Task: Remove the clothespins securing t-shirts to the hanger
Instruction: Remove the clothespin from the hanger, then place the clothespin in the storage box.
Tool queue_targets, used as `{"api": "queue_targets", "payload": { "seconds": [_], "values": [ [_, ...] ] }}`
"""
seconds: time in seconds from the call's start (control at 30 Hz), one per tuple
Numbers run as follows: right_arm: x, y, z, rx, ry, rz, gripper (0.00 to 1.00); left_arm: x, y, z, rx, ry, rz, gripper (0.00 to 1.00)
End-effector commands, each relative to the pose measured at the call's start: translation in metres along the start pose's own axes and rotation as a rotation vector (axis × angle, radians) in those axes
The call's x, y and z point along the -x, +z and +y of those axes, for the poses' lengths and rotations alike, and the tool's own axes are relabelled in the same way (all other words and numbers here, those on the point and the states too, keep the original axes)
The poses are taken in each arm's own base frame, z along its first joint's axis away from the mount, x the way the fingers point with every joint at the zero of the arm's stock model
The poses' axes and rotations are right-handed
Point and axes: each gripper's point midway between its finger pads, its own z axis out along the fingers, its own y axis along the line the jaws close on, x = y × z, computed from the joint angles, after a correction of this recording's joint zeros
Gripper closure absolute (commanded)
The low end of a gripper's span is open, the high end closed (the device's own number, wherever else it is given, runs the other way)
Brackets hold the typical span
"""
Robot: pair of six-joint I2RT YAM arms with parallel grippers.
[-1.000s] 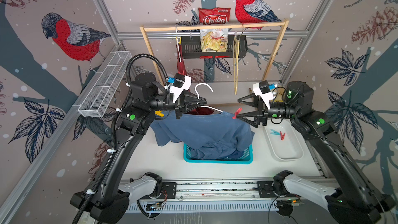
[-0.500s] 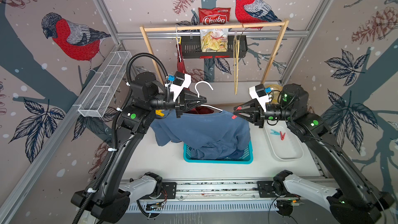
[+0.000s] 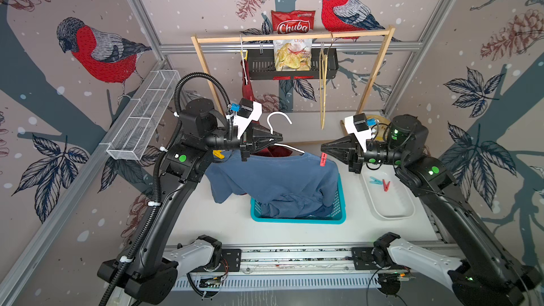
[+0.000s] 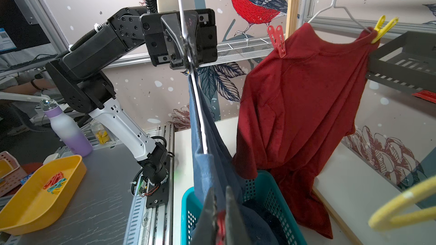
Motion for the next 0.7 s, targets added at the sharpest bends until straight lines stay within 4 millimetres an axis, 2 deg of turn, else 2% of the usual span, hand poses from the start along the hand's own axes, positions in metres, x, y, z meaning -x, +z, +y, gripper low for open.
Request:
{"api": "queue_targets", "payload": {
  "seconds": [0.0,0.3,0.43,0.5,0.57,0.67],
  "values": [
    [0.005,-0.002,-0.003,-0.025,-0.020,-0.010,1.00,0.006,-0.001,0.000,0.005,0.056,-0.016,1.00],
    [0.034,-0.017,-0.009,-0.155,-0.097,-0.106,1.00,-0.005,0.000,0.006,0.020,0.032,0.008,1.00],
    [0.043,-0.029,-0.022,-0.279,-0.119,-0.154,1.00,-0.008,0.000,0.008,0.035,0.031,0.012,1.00],
    [0.045,-0.040,-0.039,-0.406,-0.104,-0.166,1.00,-0.009,0.000,0.012,0.058,0.036,0.017,1.00],
    [0.040,-0.055,-0.065,-0.573,-0.059,-0.155,1.00,-0.009,-0.001,0.016,0.089,0.039,0.022,1.00],
    [0.013,-0.090,-0.115,-0.873,0.047,-0.088,1.00,-0.011,-0.001,0.024,0.129,0.033,0.024,1.00]
  ]
}}
